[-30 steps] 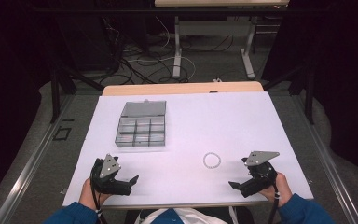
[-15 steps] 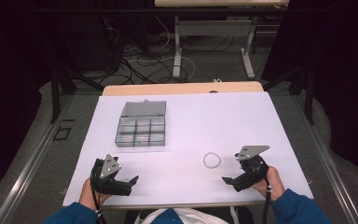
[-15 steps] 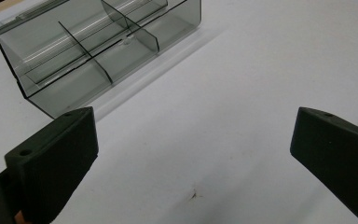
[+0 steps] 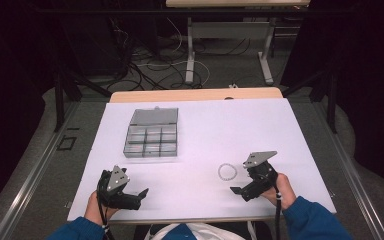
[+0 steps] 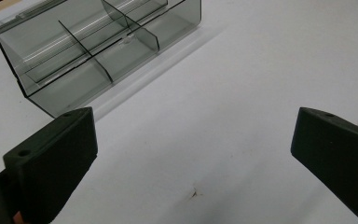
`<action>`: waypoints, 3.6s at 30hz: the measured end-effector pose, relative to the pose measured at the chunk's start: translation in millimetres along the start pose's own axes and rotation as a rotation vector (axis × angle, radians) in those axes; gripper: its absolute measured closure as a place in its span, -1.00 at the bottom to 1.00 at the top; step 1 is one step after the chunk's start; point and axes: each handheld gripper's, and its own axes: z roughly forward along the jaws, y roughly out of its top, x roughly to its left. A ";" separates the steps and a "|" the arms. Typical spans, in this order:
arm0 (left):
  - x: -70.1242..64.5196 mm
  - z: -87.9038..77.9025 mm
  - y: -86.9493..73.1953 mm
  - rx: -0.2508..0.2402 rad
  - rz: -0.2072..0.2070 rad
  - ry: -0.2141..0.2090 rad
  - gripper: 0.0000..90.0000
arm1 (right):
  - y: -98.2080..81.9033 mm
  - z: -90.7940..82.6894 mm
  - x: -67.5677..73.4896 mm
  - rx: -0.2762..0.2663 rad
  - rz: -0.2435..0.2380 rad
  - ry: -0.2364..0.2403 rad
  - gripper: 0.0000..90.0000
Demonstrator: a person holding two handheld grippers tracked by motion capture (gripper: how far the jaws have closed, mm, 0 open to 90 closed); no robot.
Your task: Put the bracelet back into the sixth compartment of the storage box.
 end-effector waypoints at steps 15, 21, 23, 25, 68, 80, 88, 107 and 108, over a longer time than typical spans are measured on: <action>-0.5 0.6 0.3 0.011 0.000 -0.005 -0.99 | 8.6 14.7 -3.1 0.020 -0.002 0.018 -0.95; -0.1 1.6 -0.1 0.008 -0.001 -0.002 -0.99 | 10.8 21.5 -5.6 0.018 0.002 0.027 -0.78; -0.2 1.8 -0.4 0.001 -0.002 0.000 -0.99 | 11.8 23.0 -6.9 0.023 -0.004 0.039 -0.67; -0.4 1.4 0.1 0.009 0.002 -0.001 -0.99 | 12.7 24.0 -7.6 0.024 -0.003 0.039 -0.63; -0.2 1.0 0.7 0.030 0.015 -0.005 -0.99 | 11.3 57.3 -9.1 0.136 0.024 0.062 0.85; -0.8 1.3 1.0 0.027 0.015 -0.003 -0.99 | 10.9 56.3 -2.2 0.122 0.051 0.006 0.90; -0.6 1.4 1.1 0.029 0.018 -0.007 -0.99 | 15.2 48.3 -3.1 0.078 0.033 0.002 0.93; -0.7 1.3 1.3 0.029 0.009 -0.016 -0.99 | 20.9 35.7 -3.6 -0.001 0.030 -0.015 0.93; -1.3 2.7 0.7 0.012 0.009 -0.001 -0.99 | 21.6 34.3 -4.3 0.000 0.038 -0.011 0.93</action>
